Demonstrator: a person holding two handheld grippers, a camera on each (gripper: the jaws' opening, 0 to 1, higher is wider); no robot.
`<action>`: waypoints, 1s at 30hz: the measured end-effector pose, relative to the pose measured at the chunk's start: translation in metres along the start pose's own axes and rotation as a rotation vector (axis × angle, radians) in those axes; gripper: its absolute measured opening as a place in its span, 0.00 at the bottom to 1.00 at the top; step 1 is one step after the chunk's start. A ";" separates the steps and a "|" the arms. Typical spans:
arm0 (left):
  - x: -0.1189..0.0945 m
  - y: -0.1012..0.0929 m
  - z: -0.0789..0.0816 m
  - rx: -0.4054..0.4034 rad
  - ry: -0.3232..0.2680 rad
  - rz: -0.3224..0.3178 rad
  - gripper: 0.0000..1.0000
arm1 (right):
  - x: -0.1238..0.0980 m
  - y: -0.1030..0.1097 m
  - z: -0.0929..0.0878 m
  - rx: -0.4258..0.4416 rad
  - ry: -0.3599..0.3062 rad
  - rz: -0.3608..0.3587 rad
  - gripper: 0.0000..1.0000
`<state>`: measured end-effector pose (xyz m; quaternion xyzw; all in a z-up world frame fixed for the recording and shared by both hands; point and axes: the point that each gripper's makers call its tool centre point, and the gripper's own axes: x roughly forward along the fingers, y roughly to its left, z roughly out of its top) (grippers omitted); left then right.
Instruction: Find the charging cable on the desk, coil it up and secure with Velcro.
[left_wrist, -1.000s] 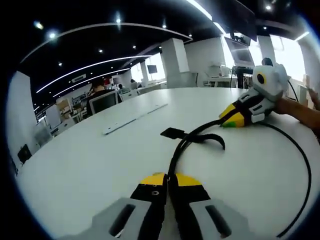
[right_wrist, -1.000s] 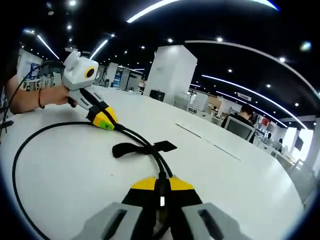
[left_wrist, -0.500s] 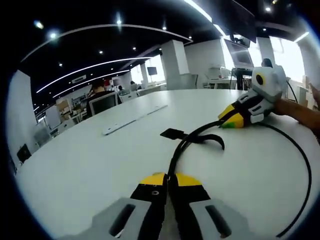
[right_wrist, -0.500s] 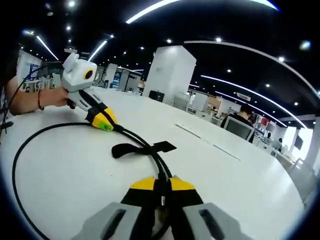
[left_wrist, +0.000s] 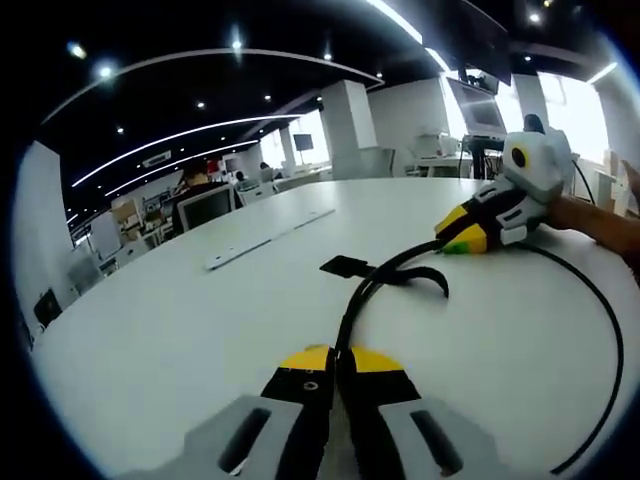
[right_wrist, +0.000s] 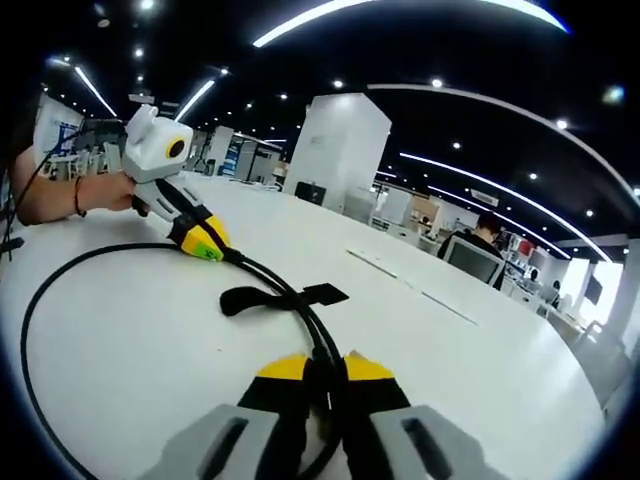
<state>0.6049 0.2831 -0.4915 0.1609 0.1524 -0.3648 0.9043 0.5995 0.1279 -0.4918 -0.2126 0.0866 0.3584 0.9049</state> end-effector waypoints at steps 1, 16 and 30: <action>0.000 0.000 0.000 0.000 -0.001 0.000 0.06 | 0.000 0.000 0.000 0.000 0.000 -0.001 0.12; 0.001 0.000 -0.001 0.004 -0.005 -0.002 0.06 | -0.006 -0.003 0.010 0.064 -0.064 0.003 0.17; 0.000 -0.001 -0.001 0.006 -0.001 -0.002 0.06 | -0.008 -0.001 0.013 0.082 -0.078 0.016 0.19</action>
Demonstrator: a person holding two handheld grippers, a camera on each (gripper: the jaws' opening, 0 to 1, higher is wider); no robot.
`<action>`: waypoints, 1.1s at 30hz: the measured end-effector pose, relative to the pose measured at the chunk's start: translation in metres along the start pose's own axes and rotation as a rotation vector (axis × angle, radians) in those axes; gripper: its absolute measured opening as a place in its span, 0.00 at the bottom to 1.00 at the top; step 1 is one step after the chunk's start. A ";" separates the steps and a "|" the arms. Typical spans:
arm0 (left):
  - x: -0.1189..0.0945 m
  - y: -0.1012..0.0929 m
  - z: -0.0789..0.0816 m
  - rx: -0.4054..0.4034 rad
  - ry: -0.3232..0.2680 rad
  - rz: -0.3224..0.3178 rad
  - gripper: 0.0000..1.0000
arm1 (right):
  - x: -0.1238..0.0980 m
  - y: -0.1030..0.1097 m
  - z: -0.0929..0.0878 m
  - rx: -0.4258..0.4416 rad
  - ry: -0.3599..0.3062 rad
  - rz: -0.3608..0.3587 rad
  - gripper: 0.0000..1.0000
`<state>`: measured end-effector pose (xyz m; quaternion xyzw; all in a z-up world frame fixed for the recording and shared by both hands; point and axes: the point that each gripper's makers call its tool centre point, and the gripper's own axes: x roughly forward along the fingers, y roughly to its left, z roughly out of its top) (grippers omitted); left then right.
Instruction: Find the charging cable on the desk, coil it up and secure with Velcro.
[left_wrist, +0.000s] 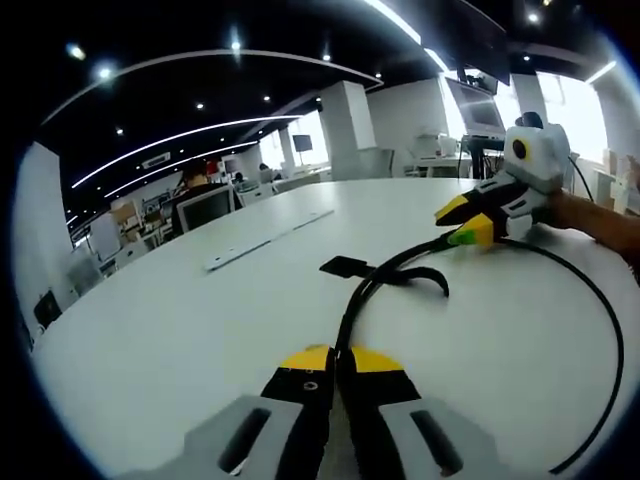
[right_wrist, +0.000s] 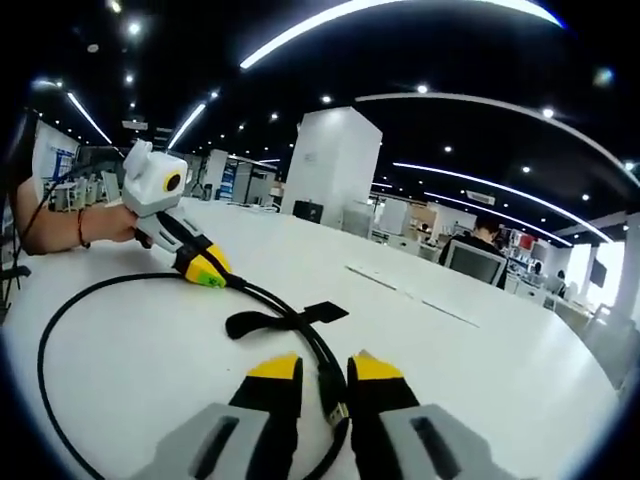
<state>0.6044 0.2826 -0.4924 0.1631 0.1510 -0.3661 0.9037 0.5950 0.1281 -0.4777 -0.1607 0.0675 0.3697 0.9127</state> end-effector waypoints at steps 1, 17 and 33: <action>0.000 0.000 0.000 -0.001 0.000 0.000 0.06 | 0.000 0.000 0.000 0.001 0.000 0.001 0.19; -0.001 -0.001 0.000 0.004 0.001 -0.002 0.06 | 0.000 0.008 -0.001 0.045 0.007 0.040 0.19; -0.002 -0.001 -0.001 0.010 0.000 -0.005 0.06 | 0.003 0.012 0.006 0.011 0.025 0.050 0.19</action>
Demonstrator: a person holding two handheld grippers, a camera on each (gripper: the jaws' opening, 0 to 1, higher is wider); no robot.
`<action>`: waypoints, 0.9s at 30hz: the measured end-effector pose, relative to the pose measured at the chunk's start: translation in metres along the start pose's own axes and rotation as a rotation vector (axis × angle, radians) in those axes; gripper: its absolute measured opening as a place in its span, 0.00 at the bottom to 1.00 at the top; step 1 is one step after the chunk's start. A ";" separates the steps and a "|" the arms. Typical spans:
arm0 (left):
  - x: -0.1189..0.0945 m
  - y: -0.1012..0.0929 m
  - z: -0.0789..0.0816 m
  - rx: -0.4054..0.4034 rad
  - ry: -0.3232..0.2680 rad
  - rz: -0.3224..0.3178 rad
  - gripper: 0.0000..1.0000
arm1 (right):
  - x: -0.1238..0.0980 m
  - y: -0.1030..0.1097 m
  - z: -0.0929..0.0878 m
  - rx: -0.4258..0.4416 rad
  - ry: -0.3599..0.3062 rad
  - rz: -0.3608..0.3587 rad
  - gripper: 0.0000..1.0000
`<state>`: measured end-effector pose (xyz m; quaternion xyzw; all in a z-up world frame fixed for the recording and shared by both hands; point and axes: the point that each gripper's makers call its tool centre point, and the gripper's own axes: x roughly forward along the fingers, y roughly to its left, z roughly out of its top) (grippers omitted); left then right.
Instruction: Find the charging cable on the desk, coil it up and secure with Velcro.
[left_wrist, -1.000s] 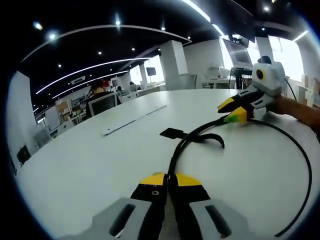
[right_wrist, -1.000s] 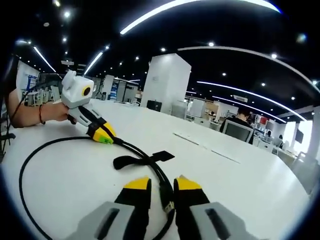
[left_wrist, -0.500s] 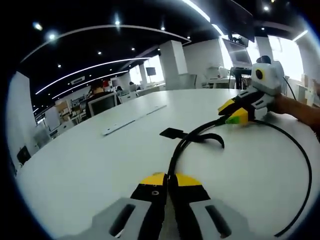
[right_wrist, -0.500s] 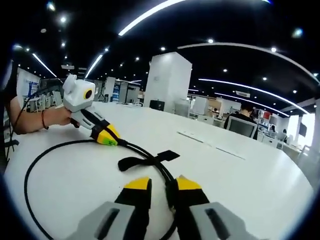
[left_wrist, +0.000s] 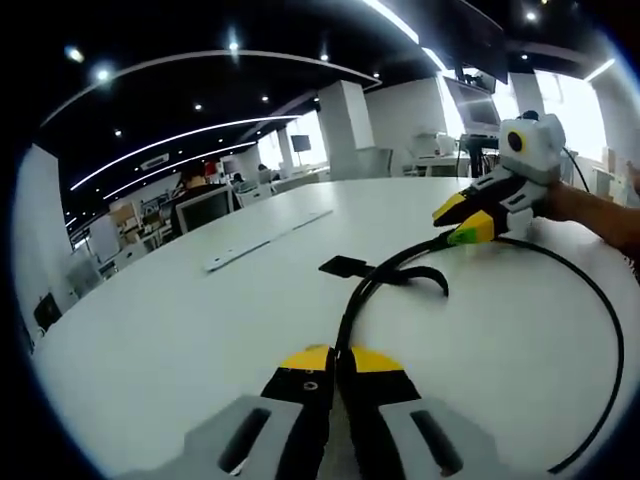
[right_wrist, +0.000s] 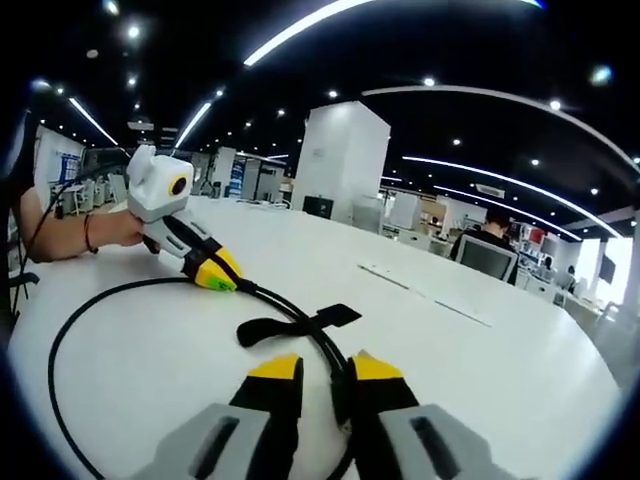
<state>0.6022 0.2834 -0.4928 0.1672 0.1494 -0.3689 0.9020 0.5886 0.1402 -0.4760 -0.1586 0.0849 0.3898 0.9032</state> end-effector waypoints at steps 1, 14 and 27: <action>0.000 0.000 0.000 0.000 0.000 0.000 0.06 | 0.000 0.000 0.000 0.001 -0.002 -0.001 0.19; 0.001 -0.001 0.001 0.003 0.001 -0.001 0.06 | 0.006 0.005 0.006 -0.010 -0.011 0.006 0.19; 0.001 -0.001 0.001 0.008 0.001 -0.002 0.06 | 0.014 0.013 0.008 -0.019 -0.009 0.032 0.19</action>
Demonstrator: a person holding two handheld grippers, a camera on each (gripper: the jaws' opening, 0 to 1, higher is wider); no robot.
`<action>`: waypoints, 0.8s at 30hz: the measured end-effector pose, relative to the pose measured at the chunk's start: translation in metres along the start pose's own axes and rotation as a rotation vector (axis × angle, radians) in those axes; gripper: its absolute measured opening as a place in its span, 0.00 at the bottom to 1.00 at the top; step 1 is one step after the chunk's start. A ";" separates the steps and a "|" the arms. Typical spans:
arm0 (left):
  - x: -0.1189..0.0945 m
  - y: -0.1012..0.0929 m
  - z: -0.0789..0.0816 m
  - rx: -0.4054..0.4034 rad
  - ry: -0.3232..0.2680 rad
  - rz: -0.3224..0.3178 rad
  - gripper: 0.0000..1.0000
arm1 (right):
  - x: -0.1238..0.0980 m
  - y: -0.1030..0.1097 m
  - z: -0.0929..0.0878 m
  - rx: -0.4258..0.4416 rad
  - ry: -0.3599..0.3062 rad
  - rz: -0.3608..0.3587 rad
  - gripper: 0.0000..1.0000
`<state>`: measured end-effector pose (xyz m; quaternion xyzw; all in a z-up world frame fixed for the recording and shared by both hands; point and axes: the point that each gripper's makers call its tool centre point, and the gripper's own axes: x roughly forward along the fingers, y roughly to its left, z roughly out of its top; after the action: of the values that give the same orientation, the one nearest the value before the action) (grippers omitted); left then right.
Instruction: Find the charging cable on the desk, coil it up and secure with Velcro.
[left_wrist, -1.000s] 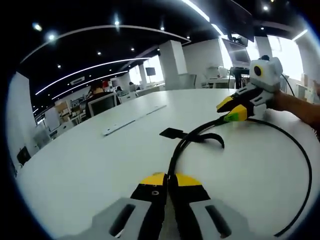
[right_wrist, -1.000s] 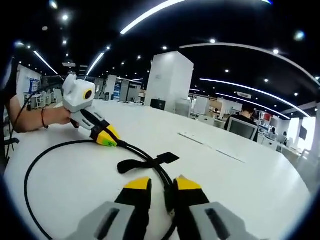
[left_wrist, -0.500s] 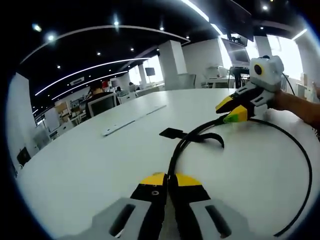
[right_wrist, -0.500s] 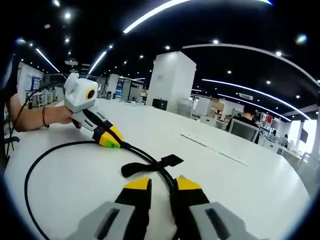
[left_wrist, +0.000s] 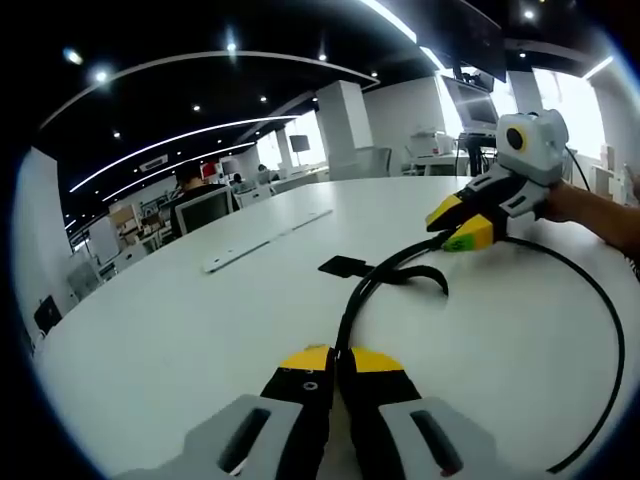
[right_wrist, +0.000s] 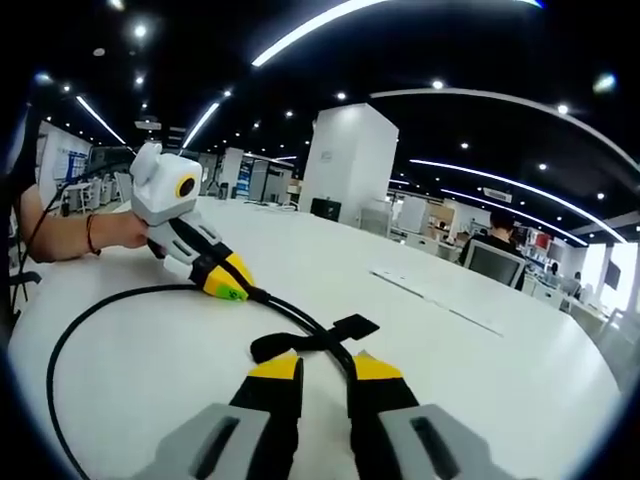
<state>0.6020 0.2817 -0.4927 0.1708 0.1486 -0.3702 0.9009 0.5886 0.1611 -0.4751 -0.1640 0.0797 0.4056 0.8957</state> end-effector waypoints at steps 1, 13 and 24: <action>0.000 0.000 0.000 0.001 0.000 0.000 0.06 | 0.001 0.000 0.000 0.000 0.001 0.003 0.19; 0.000 0.000 0.000 0.000 -0.002 -0.001 0.06 | 0.010 -0.001 0.008 0.012 -0.020 0.035 0.18; -0.001 0.000 0.000 0.005 -0.003 -0.001 0.06 | 0.005 0.005 0.004 0.043 -0.040 0.053 0.18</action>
<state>0.6018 0.2820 -0.4923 0.1725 0.1461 -0.3712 0.9006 0.5878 0.1695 -0.4736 -0.1345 0.0748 0.4304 0.8894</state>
